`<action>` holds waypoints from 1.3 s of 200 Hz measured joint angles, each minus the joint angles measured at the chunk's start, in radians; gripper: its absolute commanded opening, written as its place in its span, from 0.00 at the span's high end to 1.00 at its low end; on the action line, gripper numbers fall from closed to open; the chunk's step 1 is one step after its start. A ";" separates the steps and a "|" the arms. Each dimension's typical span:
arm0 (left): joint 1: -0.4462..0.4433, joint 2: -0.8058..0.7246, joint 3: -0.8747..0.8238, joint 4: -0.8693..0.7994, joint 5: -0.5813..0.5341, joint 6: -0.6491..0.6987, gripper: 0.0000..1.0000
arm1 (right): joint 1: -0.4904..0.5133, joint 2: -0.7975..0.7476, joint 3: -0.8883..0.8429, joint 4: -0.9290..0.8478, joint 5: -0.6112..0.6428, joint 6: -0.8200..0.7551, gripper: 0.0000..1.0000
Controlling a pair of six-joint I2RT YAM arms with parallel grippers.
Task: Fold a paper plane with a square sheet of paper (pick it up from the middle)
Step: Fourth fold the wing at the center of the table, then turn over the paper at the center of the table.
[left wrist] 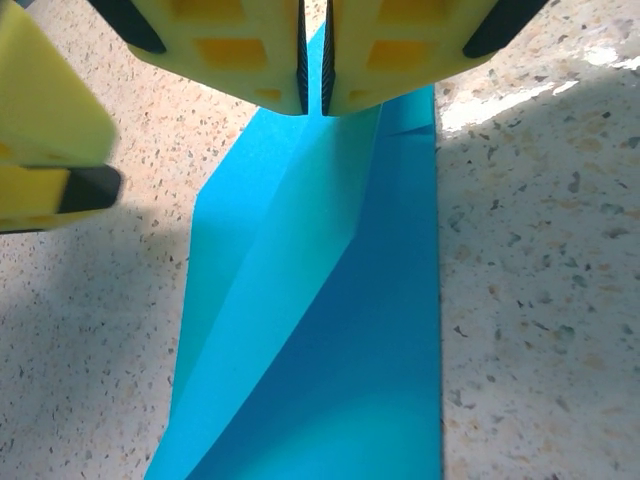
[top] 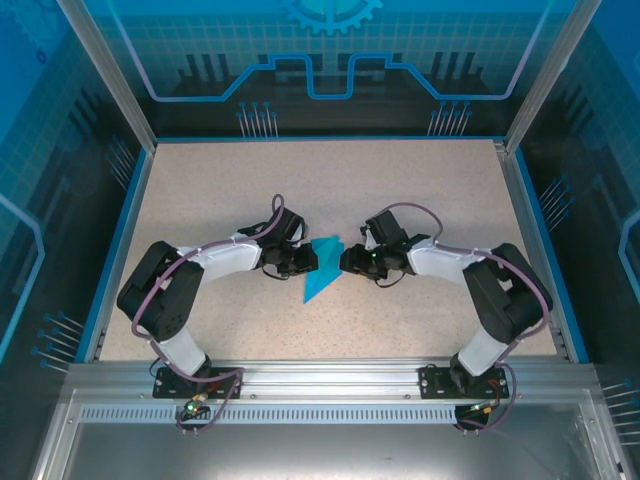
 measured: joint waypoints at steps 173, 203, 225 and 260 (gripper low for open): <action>0.027 -0.095 -0.027 0.022 -0.042 0.000 0.84 | -0.076 -0.152 -0.132 0.042 0.051 0.027 0.16; 0.030 -0.066 -0.003 0.014 -0.023 0.000 0.84 | -0.018 -0.055 -0.071 0.063 -0.005 0.049 0.22; 0.031 -0.039 0.021 0.014 0.003 0.000 0.84 | 0.016 -0.002 -0.030 0.074 -0.014 0.061 0.27; 0.031 -0.003 0.041 0.006 0.013 0.003 0.85 | 0.039 0.043 -0.007 0.092 -0.019 0.085 0.32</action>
